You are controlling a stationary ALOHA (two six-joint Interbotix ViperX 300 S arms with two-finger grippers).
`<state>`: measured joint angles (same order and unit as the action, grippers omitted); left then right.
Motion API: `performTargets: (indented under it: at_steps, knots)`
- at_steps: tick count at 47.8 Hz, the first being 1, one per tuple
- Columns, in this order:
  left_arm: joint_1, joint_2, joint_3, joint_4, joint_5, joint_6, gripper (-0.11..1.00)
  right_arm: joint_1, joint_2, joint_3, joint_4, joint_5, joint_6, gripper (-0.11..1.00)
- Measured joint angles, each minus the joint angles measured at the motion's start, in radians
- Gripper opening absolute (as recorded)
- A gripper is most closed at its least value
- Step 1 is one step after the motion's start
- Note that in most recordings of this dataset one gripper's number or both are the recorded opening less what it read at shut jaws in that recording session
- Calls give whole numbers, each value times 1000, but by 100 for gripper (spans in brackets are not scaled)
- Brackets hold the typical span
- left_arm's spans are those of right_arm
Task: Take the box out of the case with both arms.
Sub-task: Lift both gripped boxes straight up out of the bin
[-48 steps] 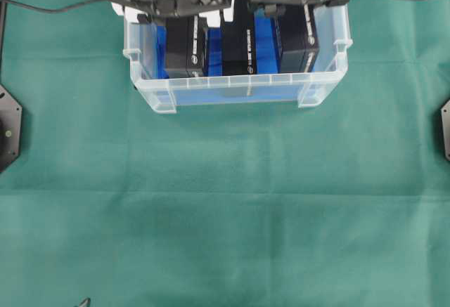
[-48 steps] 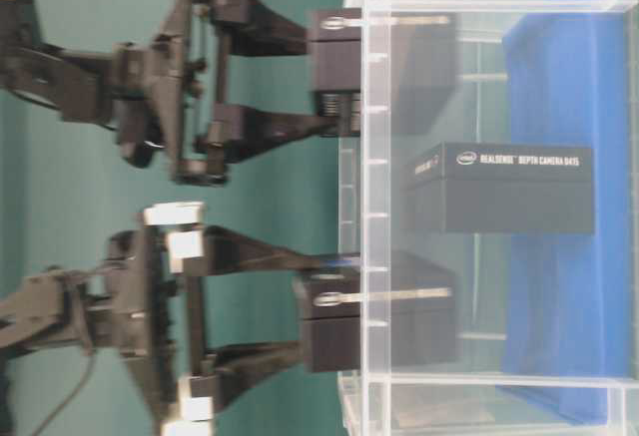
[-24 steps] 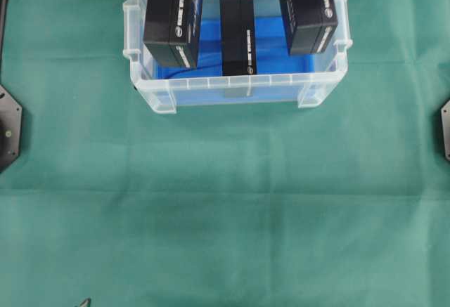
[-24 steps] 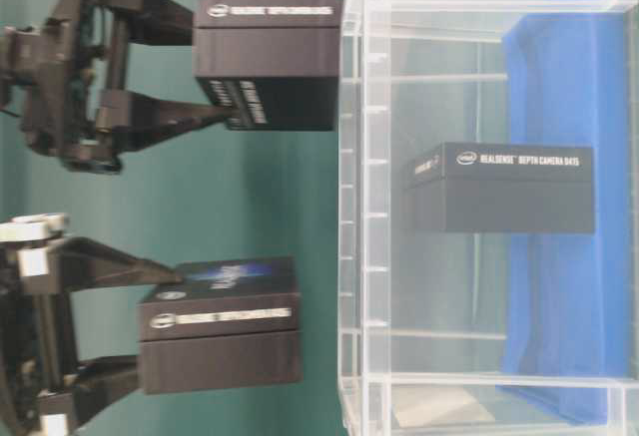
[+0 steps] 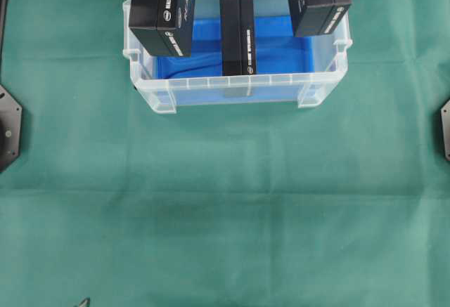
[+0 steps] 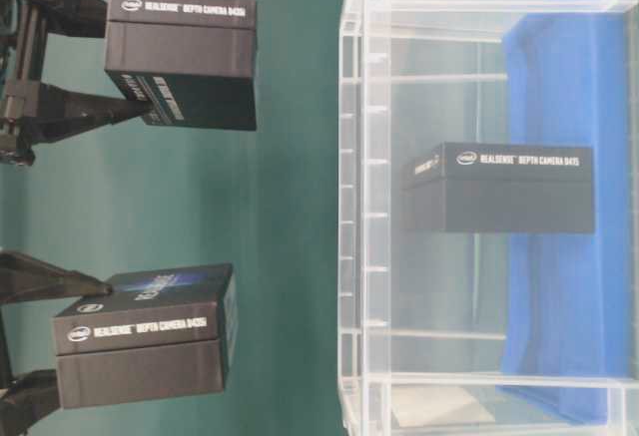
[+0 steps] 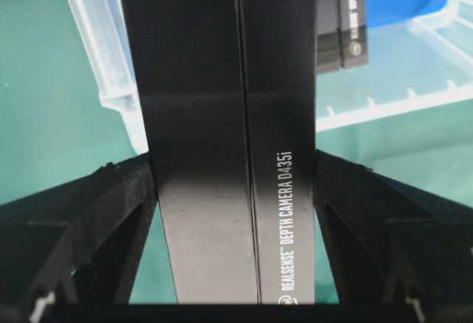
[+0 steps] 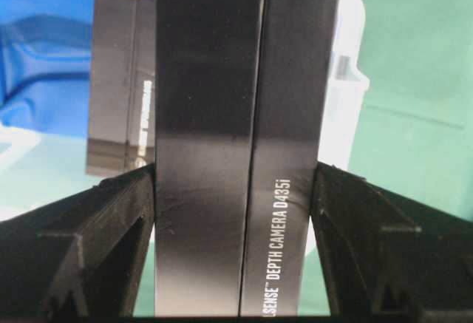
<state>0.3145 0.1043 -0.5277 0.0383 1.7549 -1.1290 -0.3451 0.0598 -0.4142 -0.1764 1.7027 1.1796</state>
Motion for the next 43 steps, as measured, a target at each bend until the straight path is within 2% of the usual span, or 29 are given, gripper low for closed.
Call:
performTargets:
  at_steps: [43]
  knots:
    - [-9, 0, -3, 0, 3, 0, 63, 14, 0, 0, 0, 3, 0, 65]
